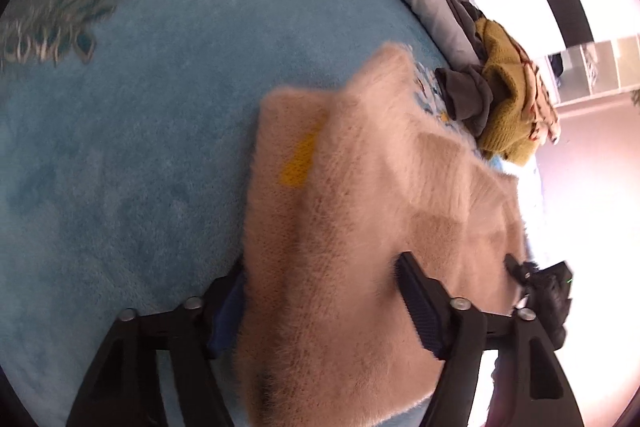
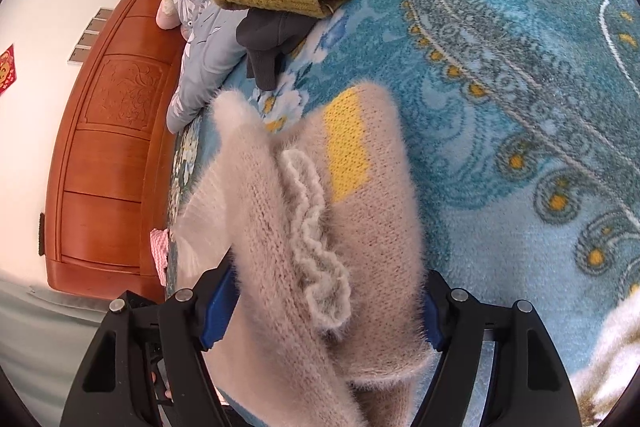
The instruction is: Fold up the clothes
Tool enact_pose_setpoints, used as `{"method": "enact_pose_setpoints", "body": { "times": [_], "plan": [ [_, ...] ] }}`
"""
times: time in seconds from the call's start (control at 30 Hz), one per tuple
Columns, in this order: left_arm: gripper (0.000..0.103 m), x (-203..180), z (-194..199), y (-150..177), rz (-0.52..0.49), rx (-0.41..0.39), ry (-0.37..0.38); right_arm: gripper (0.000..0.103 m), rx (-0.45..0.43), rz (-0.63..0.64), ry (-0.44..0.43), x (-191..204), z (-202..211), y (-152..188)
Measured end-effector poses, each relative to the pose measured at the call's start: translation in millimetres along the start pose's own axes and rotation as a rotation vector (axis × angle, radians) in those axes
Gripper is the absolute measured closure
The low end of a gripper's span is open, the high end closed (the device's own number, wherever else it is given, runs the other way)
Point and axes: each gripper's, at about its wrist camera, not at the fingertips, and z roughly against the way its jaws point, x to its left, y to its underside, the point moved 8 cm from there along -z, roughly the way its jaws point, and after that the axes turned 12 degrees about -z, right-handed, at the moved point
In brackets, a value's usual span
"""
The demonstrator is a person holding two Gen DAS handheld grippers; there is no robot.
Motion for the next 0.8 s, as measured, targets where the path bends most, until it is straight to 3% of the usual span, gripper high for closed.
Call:
{"method": "enact_pose_setpoints", "body": {
  "times": [0.2,0.3,0.47,0.8],
  "plan": [
    [0.061,-7,16,3,-0.048,-0.031,-0.076,0.046,-0.014,-0.024,0.028,2,1,-2],
    [0.068,-17,24,2,-0.073,-0.056,-0.105,0.054,-0.009,-0.025,0.025,6,6,-2],
    [0.07,-41,40,-2,-0.108,-0.094,-0.126,0.061,-0.003,0.002,-0.027,28,16,-1],
    [0.071,-83,91,8,-0.176,-0.18,-0.144,0.062,0.027,0.08,-0.139,63,48,10]
  ]
}}
